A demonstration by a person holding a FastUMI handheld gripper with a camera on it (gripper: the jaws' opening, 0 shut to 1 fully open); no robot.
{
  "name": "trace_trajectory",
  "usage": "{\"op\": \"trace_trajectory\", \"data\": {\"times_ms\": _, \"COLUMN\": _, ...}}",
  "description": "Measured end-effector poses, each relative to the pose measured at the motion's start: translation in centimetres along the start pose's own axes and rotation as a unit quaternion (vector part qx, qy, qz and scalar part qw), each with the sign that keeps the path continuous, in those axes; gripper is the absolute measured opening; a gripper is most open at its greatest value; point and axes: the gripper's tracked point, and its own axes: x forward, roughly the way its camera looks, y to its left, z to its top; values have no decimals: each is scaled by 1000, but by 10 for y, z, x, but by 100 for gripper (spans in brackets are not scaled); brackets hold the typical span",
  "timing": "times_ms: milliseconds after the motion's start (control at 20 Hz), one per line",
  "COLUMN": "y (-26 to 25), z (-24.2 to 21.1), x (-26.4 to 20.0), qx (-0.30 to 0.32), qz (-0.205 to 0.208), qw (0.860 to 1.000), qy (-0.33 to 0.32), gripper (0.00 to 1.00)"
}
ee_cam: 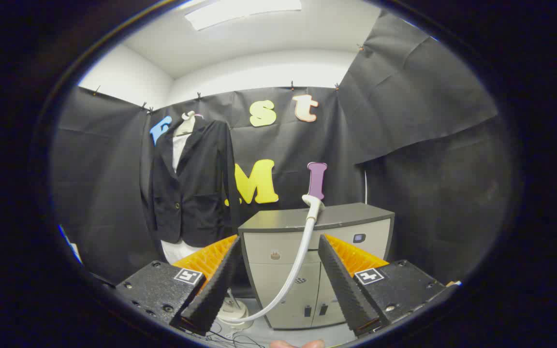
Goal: Iron the clothes twice with a garment steamer, once on the left side and once on the right side.
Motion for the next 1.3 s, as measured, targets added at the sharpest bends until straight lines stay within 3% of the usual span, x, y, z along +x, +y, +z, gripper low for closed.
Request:
{"op": "trace_trajectory", "data": {"times_ms": 500, "y": -45, "z": -11, "x": 3, "qx": 2, "qz": -27, "qw": 1000, "qy": 17, "gripper": 99}}
{"op": "trace_trajectory", "data": {"times_ms": 1300, "y": -39, "z": -19, "x": -25, "qx": -18, "qz": -87, "qw": 995, "qy": 38, "gripper": 99}}
